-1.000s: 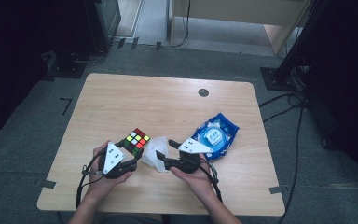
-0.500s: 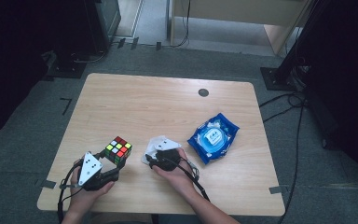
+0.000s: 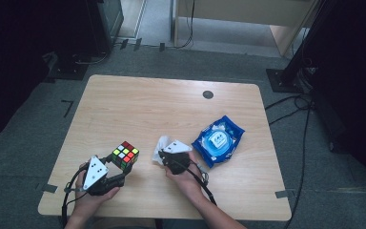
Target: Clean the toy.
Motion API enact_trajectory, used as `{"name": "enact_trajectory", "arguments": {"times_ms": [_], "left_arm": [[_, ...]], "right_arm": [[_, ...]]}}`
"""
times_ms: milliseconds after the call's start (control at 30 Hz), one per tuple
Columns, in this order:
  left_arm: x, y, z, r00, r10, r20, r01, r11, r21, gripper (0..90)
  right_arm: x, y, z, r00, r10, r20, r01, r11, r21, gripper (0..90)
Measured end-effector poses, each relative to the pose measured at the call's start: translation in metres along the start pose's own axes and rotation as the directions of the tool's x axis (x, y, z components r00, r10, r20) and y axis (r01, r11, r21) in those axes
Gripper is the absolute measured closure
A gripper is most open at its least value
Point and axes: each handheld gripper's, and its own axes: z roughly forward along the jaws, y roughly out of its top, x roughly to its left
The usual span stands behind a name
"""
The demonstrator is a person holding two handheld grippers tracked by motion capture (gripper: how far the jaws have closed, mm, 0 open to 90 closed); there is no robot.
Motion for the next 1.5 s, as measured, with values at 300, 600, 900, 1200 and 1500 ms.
{"name": "enact_trajectory", "arguments": {"times_ms": [300, 600, 900, 1200, 1500], "left_arm": [[-0.024, 0.004, 0.026, 0.994, 0.062, 0.09, -0.064, 0.9976, 0.027, 34.1], [-0.046, 0.012, 0.039, 0.9747, 0.135, 0.178, -0.138, 0.9905, 0.002, 34.2], [-0.05, 0.021, 0.049, 0.9647, 0.124, 0.232, -0.12, 0.9923, -0.032, 34.2], [-0.042, 0.026, 0.061, 0.9717, 0.085, 0.22, -0.082, 0.9963, -0.025, 34.1], [-0.05, 0.028, 0.064, 0.9656, 0.101, 0.239, -0.099, 0.9948, -0.024, 34.2]], "right_arm": [[0.024, 0.038, -0.069, 0.9734, -0.118, -0.196, 0.048, 0.9427, -0.33, 86.0], [0.033, 0.03, -0.068, 0.9565, -0.11, -0.27, 0.024, 0.9526, -0.303, 85.8], [-0.003, 0.021, -0.078, 0.9876, 0.022, -0.155, -0.067, 0.9533, -0.294, 85.3], [-0.031, 0.009, -0.091, 0.9925, 0.116, -0.037, -0.122, 0.9529, -0.278, 85.4], [0.011, 0.022, -0.101, 0.9813, -0.067, -0.18, 0.003, 0.9432, -0.332, 85.3]]}}
